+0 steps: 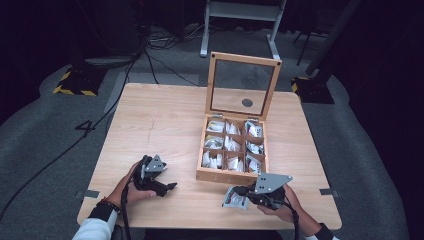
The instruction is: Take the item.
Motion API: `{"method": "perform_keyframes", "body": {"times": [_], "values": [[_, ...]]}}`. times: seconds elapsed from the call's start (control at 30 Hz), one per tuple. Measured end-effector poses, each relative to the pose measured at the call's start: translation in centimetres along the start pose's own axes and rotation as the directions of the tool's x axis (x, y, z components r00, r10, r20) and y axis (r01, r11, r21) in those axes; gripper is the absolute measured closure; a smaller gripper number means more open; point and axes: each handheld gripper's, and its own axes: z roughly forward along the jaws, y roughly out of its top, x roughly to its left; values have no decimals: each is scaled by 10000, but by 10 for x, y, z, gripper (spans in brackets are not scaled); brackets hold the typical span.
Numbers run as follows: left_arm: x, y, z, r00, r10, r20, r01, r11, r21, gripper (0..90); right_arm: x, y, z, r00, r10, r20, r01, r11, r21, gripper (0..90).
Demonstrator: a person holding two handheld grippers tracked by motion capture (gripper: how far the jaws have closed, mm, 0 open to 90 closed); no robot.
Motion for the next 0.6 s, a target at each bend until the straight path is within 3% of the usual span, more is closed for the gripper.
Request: {"method": "perform_keyframes", "body": {"times": [0.33,0.6], "values": [[0,0,0,10000,-2,1,2,10000,-1,155,0,-7,18,9999,32,-166,-22,9982,601,900],[0,0,0,10000,-1,2,1,10000,-1,155,0,-11,29,9999,105,-25,-103,9958,907,900]]}}
